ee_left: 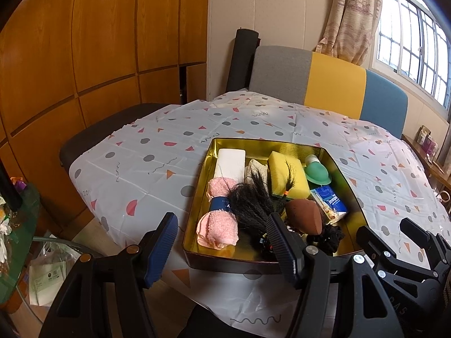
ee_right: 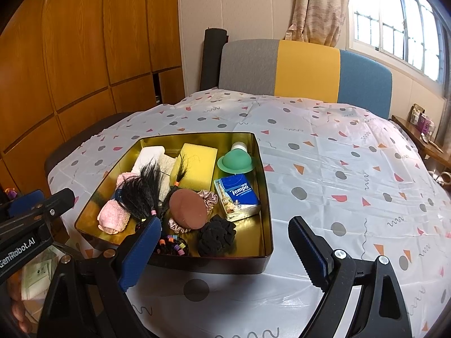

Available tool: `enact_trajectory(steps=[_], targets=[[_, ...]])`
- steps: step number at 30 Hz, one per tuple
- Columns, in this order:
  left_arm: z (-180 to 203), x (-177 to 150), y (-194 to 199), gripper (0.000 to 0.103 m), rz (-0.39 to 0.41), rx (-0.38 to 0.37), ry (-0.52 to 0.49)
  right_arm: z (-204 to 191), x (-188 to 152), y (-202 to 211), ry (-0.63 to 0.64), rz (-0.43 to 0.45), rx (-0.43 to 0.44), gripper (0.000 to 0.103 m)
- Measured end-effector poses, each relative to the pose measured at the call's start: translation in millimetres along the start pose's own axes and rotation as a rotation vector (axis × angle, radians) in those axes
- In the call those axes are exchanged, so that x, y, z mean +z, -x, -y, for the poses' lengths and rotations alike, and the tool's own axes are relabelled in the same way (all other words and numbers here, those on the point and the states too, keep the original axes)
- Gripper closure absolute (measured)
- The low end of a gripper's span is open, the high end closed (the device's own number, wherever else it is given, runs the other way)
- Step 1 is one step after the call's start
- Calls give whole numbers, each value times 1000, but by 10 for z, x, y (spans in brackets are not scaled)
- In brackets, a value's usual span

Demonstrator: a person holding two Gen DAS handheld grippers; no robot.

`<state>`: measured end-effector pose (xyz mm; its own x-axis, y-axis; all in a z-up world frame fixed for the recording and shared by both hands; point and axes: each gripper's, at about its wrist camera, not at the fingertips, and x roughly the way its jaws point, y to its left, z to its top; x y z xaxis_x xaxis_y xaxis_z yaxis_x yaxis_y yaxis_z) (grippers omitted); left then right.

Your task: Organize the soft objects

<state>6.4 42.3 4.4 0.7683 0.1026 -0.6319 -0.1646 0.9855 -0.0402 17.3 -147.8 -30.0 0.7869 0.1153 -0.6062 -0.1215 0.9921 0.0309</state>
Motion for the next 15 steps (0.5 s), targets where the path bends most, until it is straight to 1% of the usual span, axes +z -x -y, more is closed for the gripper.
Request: enact_trajectory(steps=[15], targets=[[-3, 1, -3, 36, -4, 4, 1, 3, 0, -6, -1, -5, 3, 9]])
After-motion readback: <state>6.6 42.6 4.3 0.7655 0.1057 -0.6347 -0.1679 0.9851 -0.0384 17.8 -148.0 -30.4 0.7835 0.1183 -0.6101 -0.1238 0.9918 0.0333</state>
